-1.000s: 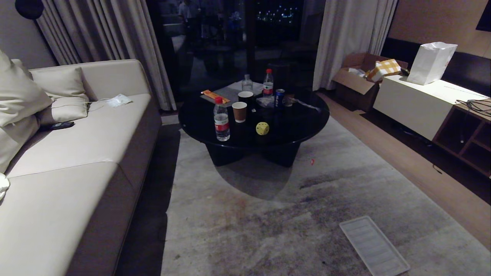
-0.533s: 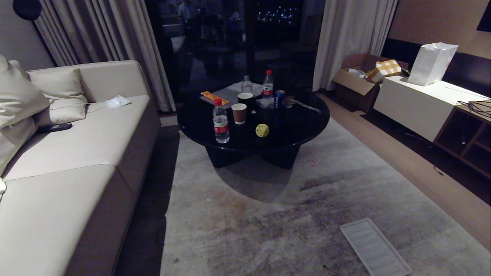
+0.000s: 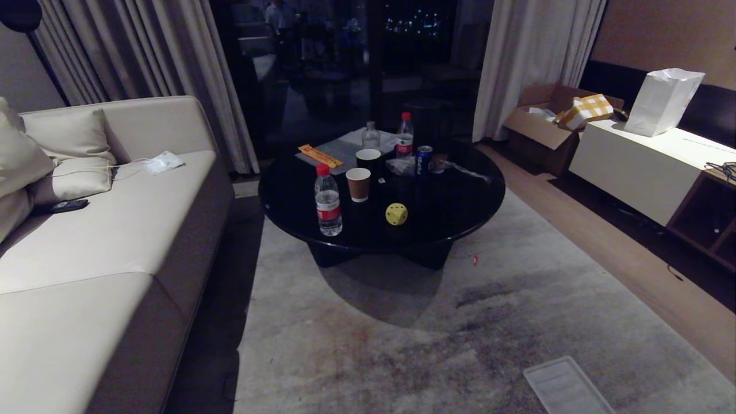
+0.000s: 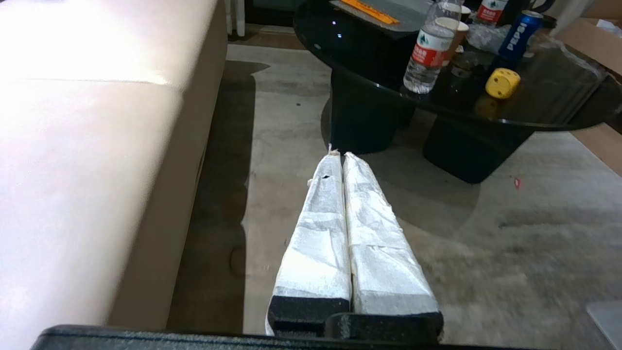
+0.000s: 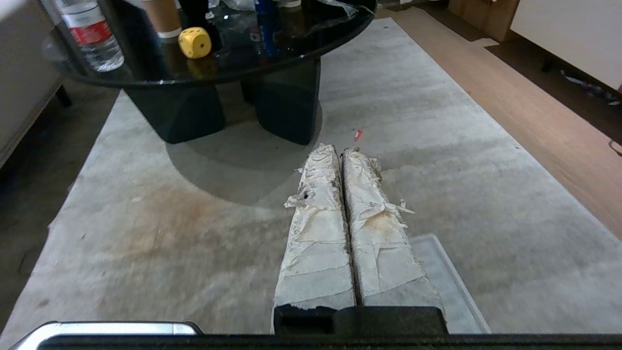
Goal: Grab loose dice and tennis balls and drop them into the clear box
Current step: Pick up toys out of the box
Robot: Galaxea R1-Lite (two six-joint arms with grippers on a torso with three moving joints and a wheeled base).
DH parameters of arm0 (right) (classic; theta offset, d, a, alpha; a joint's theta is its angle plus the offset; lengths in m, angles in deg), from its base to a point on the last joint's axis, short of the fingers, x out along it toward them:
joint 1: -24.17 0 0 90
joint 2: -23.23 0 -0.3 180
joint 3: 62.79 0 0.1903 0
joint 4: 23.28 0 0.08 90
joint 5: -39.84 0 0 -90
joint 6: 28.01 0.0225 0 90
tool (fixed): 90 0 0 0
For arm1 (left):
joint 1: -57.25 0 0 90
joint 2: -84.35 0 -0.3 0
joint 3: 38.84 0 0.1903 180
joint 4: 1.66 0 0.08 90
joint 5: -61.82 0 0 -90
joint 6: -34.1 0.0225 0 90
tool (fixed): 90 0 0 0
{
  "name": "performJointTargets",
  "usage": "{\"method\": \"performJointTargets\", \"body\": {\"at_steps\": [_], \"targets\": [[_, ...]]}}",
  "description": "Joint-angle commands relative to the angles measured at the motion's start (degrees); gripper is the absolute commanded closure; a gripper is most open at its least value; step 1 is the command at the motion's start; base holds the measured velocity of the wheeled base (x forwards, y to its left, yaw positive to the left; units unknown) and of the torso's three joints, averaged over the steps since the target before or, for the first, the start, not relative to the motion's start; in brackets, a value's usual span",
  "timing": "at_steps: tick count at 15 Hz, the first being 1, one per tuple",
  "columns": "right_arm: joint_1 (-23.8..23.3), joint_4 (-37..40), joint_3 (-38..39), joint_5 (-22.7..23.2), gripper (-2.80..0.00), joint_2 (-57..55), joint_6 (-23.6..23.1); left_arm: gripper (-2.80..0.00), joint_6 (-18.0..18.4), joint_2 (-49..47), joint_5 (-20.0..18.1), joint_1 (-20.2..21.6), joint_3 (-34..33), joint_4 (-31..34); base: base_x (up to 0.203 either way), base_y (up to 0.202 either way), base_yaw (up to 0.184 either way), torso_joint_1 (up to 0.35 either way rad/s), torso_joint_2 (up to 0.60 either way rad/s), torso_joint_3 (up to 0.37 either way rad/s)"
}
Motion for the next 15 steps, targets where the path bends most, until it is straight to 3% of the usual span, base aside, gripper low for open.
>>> {"method": "performJointTargets", "body": {"at_steps": [1, 15], "targets": [[0.0, 0.0, 0.6, 0.0, 0.0, -0.1, 0.0, 0.0, 0.1, -0.1, 0.0, 0.0, -0.1, -0.1, 0.184, 0.0, 0.0, 0.006, 0.0, 0.006], [0.0, 0.0, 0.5, 0.0, 0.0, -0.1, 0.0, 0.0, 0.0, -0.1, 0.0, 0.0, -0.1, 0.0, 0.184, 0.0, -0.001, 0.003, 0.0, 0.002]]}}
